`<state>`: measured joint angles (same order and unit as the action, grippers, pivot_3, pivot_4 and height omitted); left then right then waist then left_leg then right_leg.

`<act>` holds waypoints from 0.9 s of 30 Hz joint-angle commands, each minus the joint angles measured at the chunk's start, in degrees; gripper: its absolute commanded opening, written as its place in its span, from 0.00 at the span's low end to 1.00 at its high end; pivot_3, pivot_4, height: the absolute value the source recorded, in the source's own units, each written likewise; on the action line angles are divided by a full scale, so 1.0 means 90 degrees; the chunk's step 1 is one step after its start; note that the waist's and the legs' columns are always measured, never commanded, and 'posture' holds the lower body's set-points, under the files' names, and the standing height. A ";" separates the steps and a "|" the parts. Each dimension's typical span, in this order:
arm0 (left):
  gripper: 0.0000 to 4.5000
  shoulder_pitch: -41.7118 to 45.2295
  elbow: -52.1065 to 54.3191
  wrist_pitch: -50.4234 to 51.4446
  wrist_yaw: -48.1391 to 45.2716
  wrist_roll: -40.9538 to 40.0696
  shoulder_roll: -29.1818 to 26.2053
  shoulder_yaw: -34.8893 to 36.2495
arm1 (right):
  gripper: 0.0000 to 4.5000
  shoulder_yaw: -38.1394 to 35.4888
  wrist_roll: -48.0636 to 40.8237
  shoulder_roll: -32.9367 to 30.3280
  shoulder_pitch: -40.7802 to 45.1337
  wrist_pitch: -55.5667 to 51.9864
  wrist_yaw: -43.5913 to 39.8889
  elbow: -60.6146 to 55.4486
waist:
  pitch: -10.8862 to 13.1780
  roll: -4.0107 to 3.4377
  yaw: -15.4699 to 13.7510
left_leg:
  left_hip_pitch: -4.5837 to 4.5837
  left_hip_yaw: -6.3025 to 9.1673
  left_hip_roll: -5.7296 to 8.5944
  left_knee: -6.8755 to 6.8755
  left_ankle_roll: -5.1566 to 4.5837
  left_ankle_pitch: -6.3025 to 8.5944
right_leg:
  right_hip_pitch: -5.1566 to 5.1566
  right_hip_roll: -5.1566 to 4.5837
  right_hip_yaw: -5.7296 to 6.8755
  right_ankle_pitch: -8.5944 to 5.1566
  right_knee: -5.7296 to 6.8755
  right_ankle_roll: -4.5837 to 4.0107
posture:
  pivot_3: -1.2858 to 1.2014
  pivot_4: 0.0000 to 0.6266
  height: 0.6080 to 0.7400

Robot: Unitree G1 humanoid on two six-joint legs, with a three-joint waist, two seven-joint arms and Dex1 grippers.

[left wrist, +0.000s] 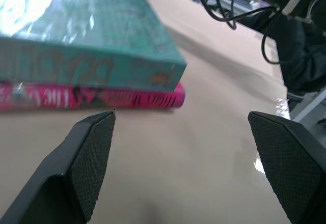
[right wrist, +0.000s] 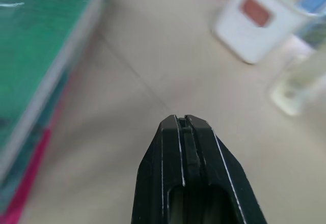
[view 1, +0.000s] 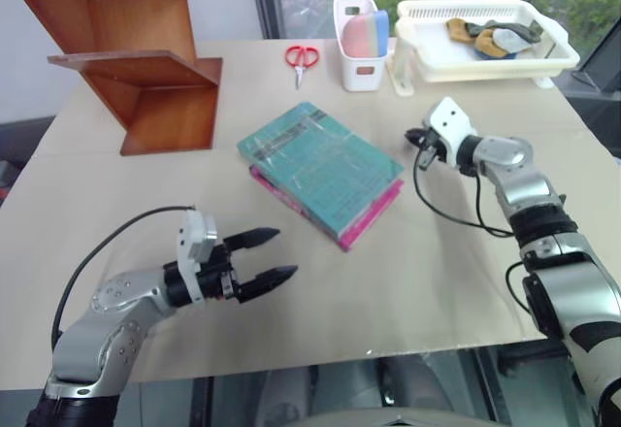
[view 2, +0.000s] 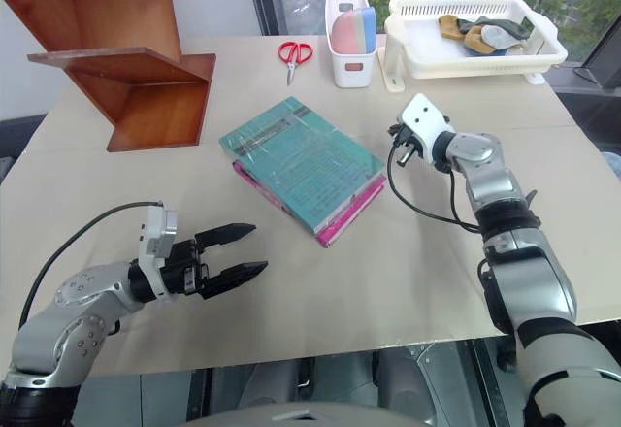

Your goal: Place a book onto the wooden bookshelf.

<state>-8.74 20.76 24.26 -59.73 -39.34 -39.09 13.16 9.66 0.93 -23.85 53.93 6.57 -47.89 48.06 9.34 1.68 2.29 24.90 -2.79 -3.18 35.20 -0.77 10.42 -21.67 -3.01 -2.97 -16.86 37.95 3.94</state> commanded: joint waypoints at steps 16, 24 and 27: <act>1.00 -0.0506 0.0094 -0.0662 -0.0131 0.0022 -0.0119 0.0794 | 0.01 0.0029 -0.0159 0.0529 -0.0216 0.0814 -0.1027 -0.0453 | 0.0009 -0.0015 0.0010 | -0.0010 0.0000 -0.0001 0.0001 0.0001 0.0000 | 0.0000 -0.0002 0.0007 0.0002 0.0020 -0.0002 | 0.52 0.24 1.00; 1.00 -0.0369 -0.0006 -0.0121 0.0126 -0.0251 -0.0159 0.0865 | 0.01 0.0023 -0.0133 0.0755 -0.0400 0.0763 -0.0905 -0.0591 | 0.0009 -0.0015 0.0017 | -0.0011 0.0000 -0.0001 0.0002 0.0001 0.0000 | 0.0000 -0.0002 0.0007 0.0002 0.0022 -0.0002 | 0.52 0.24 1.00; 1.00 -0.0309 0.0030 0.0342 0.0343 -0.0475 -0.0195 0.0889 | 0.01 0.0009 -0.0130 0.0803 -0.0455 0.0759 -0.0830 -0.0656 | 0.0009 -0.0015 0.0016 | -0.0012 0.0003 -0.0001 0.0002 0.0001 0.0000 | 0.0000 0.0000 0.0008 0.0002 0.0024 -0.0002 | 0.52 0.24 1.00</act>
<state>-11.76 20.02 25.71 -57.45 -41.83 -40.06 19.70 10.50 0.52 -16.74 49.74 12.81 -55.77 44.86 9.42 1.54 2.44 24.79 -2.76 -3.20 35.22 -0.76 10.41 -21.67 -3.01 -2.89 -16.85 38.17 3.93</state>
